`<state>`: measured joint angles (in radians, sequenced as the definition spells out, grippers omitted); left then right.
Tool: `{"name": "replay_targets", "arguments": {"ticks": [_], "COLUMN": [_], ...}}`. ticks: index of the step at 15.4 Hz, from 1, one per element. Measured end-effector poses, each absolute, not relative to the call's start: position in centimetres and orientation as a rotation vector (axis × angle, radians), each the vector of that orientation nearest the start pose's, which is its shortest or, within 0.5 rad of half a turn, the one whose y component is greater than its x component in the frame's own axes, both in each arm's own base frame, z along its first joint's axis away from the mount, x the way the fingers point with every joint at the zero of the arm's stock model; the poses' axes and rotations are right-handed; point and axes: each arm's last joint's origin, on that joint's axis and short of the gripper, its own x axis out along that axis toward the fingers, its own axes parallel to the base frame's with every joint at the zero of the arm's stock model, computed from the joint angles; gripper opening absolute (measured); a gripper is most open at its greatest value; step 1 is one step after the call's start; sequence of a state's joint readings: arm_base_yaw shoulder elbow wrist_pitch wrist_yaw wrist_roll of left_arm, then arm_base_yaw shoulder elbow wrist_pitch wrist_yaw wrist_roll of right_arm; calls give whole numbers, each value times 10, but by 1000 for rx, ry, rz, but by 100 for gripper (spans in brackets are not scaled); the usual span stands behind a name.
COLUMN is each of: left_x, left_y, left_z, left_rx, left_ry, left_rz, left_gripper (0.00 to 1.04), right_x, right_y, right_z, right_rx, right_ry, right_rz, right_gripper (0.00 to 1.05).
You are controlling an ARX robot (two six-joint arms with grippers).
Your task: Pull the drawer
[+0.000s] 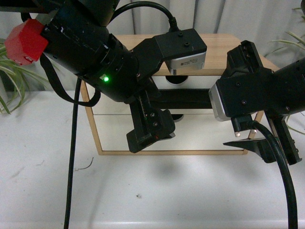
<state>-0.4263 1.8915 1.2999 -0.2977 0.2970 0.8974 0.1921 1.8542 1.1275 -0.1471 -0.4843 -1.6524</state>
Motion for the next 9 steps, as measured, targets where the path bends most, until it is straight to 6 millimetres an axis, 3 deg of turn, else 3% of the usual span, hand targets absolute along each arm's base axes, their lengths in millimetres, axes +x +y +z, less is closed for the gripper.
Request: {"name": "replay_targets", "arguments": {"ticks": [3, 7, 9], "left_x": [362, 352, 337], "left_y": [-187, -188, -188], "left_z": [167, 164, 163], "left_rx": [858, 863, 858], "left_ry": [561, 546, 538], "left_rz": [-1084, -1105, -1134], "left_gripper": [98, 98, 98], "right_x": [370, 361, 344], "right_y": [97, 96, 95], "right_z": [142, 138, 138], "right_rx": [-1349, -1330, -1286], "right_ry": [164, 165, 193], "right_rz": [1212, 1211, 1221], "right_gripper": [98, 98, 98]}}
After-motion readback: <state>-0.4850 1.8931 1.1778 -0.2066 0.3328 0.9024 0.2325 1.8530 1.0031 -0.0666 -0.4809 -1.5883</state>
